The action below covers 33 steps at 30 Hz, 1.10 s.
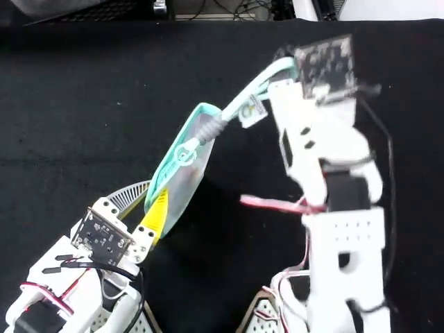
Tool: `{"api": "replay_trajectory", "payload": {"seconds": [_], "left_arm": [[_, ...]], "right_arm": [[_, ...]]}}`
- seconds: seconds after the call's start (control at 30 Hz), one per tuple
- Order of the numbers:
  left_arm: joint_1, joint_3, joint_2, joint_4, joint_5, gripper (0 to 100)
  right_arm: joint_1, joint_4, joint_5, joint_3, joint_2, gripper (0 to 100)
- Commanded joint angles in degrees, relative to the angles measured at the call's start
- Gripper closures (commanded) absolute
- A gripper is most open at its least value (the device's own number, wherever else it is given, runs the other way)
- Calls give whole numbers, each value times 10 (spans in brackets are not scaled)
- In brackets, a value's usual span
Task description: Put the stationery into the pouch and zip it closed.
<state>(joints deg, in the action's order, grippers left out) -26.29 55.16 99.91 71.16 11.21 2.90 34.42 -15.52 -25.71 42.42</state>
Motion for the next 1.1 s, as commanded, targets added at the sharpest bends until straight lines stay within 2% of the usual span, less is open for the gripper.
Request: {"api": "replay_trajectory", "payload": {"seconds": [0.0, 0.23, 1.07], "left_arm": [[-5, -4, 1, -5, 0, 971], [-3, 13, 1, -10, 0, 971], [-5, 18, 1, -7, 0, 971]], "right_arm": [[-29, -13, -5, 81, -51, 986], [-60, -17, -7, 117, -102, 986], [-122, -200, -5, 131, -194, 985]]}}
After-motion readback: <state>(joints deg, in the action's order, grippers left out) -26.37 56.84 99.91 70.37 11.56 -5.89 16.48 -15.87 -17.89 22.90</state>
